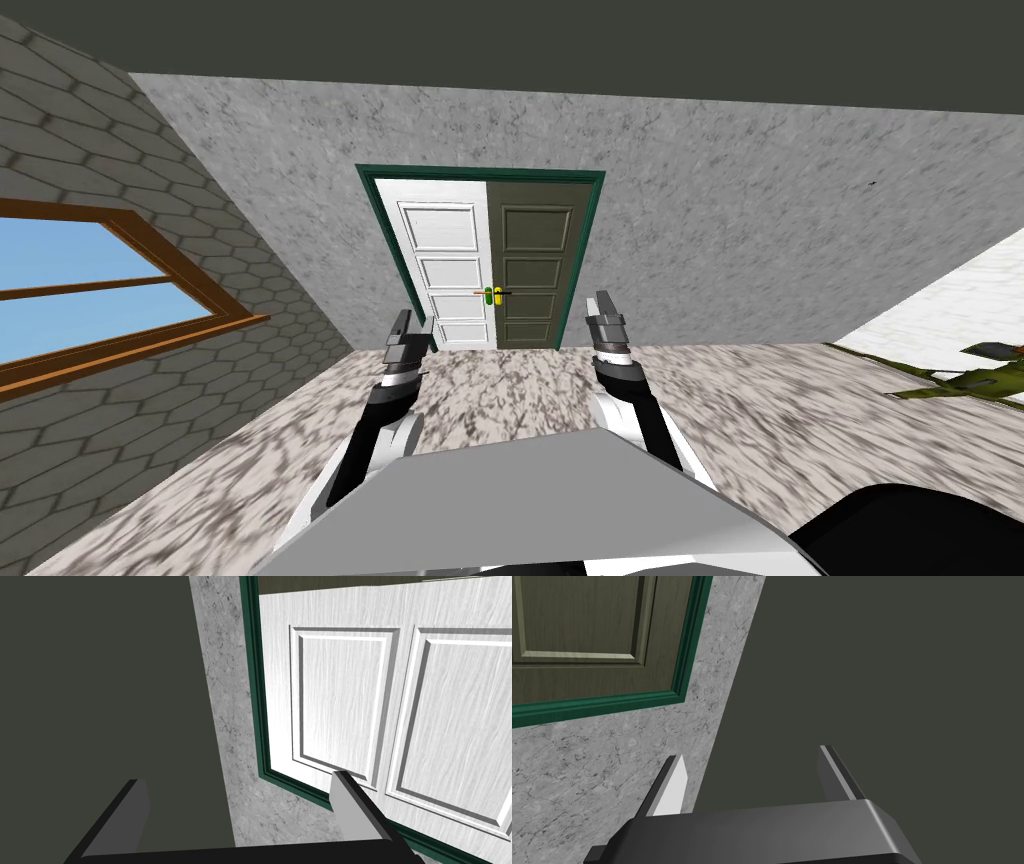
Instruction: Pull the door open
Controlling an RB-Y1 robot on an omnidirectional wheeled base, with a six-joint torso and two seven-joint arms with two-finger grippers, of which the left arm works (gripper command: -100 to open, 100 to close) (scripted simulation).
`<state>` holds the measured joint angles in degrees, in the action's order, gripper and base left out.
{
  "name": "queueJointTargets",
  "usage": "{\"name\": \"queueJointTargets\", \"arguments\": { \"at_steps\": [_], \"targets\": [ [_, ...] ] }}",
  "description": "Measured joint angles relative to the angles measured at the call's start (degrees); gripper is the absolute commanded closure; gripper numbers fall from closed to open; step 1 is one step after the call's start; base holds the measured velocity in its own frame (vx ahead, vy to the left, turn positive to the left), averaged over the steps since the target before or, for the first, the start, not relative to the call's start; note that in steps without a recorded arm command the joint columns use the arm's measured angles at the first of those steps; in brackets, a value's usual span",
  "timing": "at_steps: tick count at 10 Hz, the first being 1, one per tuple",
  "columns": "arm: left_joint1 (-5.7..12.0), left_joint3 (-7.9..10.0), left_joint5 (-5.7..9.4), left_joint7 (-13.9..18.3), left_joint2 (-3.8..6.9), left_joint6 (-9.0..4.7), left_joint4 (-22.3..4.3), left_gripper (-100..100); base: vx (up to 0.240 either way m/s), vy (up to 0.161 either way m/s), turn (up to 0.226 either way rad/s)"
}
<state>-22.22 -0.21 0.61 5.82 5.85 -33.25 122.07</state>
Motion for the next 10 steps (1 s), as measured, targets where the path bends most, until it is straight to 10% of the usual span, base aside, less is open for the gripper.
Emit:
{"name": "queueJointTargets", "arguments": {
  "at_steps": [10],
  "targets": [
    [5.03,1.75,1.21,1.4,2.88,3.09,-12.4,-100,0.102,-0.008,-0.063]
  ]
}}
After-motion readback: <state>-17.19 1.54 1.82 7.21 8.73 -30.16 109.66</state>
